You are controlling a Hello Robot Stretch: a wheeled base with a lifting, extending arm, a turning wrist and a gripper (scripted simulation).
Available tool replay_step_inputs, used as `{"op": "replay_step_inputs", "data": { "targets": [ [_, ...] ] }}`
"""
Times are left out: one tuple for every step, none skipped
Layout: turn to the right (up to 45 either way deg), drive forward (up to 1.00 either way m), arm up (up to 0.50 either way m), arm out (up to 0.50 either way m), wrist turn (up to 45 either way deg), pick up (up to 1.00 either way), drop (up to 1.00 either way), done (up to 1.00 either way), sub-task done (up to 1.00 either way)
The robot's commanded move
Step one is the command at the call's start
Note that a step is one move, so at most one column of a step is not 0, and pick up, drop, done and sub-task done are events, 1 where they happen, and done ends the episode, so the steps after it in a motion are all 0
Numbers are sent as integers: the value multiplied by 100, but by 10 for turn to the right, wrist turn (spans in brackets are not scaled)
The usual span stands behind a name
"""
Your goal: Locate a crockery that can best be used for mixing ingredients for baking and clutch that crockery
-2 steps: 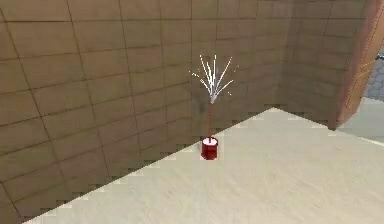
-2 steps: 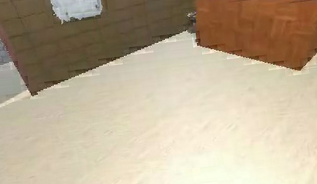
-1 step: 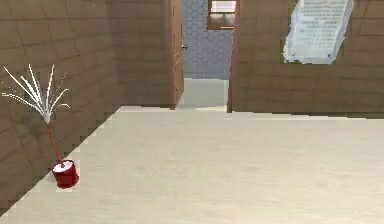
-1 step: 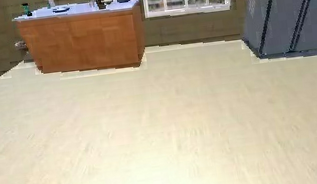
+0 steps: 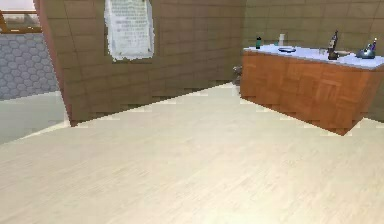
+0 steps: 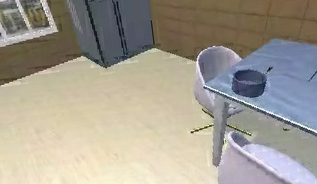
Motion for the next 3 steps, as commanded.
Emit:
{"op": "replay_step_inputs", "data": {
  "targets": [
    [240, 0, 0, 0, 0, 0, 0, 0, 0],
    [450, 0, 0, 0, 0, 0, 0, 0, 0],
    [450, 0, 0, 0, 0, 0, 0, 0, 0]
  ]
}}
